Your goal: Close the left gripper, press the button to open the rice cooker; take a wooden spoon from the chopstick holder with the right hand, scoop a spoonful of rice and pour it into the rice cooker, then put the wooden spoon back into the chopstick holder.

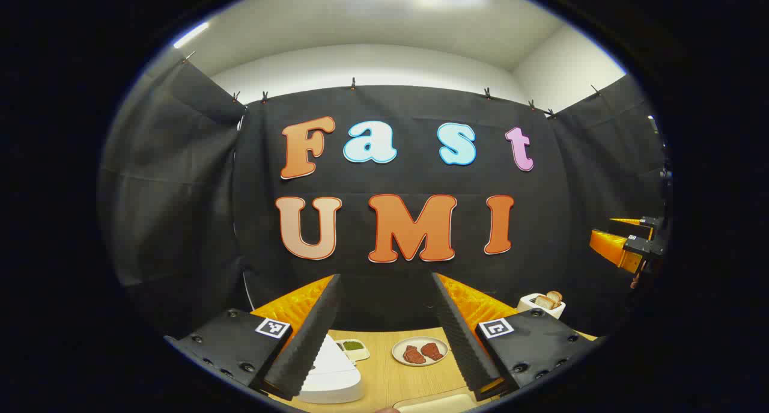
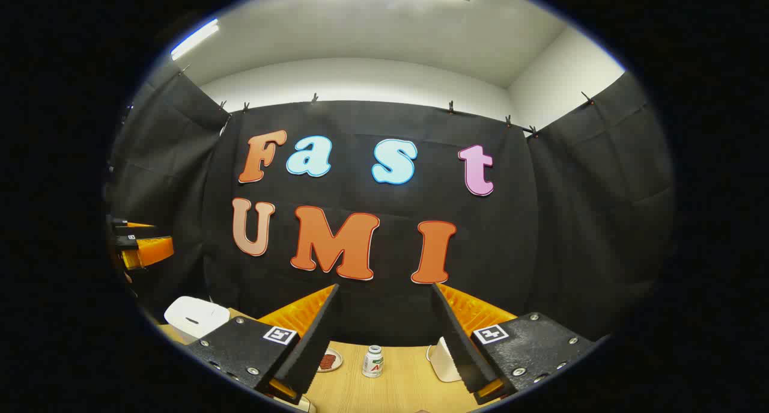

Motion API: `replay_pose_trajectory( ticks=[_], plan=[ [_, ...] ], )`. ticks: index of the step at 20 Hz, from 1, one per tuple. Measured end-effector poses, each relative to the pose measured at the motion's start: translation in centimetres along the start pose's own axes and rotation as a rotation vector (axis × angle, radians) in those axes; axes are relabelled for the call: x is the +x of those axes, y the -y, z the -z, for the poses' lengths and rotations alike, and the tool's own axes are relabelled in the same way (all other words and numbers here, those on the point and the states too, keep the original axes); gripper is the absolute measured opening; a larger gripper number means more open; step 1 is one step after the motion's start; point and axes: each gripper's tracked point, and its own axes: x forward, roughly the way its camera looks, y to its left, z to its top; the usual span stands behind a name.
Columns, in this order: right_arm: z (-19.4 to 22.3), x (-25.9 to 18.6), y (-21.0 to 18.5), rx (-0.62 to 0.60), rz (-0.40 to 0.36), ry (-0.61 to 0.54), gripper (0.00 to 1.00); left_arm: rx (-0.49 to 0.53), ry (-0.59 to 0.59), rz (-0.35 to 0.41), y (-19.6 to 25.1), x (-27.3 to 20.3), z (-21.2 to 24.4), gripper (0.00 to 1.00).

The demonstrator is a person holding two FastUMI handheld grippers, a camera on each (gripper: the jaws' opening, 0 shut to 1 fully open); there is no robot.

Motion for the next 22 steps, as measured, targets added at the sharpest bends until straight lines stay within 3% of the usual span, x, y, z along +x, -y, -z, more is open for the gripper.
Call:
replay_pose_trajectory(
  ticks=[4, 22],
  plan=[
    [-0.8, 0.3, -0.1, 0.01, 0.001, 0.031, 0.97, 0.003, -0.003, -0.011, -0.3, -0.1, -0.1, 0.99],
    [-0.1, 0.2, -0.7, -0.017, 0.012, -0.008, 0.95, 0.02, 0.011, -0.037, -1.2, 0.0, -0.3, 0.98]
  ],
)
